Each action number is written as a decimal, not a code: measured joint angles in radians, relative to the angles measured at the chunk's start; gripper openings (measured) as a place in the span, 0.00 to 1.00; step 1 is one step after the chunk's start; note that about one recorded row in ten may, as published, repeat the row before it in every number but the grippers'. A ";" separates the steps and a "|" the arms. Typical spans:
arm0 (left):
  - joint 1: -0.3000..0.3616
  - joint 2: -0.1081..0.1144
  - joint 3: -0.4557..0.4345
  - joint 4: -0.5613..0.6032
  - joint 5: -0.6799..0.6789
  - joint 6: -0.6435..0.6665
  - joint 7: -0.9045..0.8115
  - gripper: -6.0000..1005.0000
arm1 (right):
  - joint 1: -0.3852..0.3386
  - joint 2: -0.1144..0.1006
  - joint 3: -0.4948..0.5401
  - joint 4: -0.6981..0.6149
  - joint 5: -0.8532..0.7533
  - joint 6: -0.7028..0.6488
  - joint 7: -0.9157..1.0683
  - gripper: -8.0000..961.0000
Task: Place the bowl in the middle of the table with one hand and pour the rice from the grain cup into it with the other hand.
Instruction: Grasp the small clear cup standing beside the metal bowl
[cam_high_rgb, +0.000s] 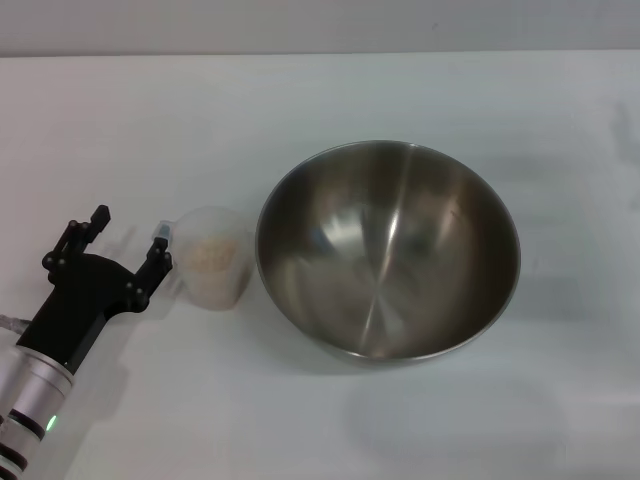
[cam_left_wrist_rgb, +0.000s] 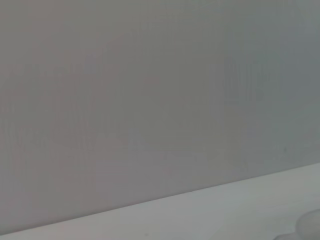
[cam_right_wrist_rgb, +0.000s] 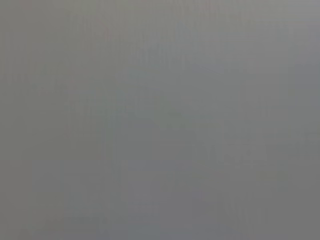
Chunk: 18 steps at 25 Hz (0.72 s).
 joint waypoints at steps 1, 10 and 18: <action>0.000 0.000 0.000 0.000 0.000 0.000 -0.001 0.79 | 0.001 0.000 0.000 0.000 0.000 0.001 0.000 0.61; -0.007 0.000 0.000 0.001 -0.002 -0.006 0.002 0.57 | 0.004 -0.002 0.000 0.000 0.001 0.002 0.000 0.61; -0.014 0.000 0.000 -0.001 -0.002 -0.008 0.000 0.13 | 0.004 -0.003 0.000 0.001 0.002 0.003 0.000 0.61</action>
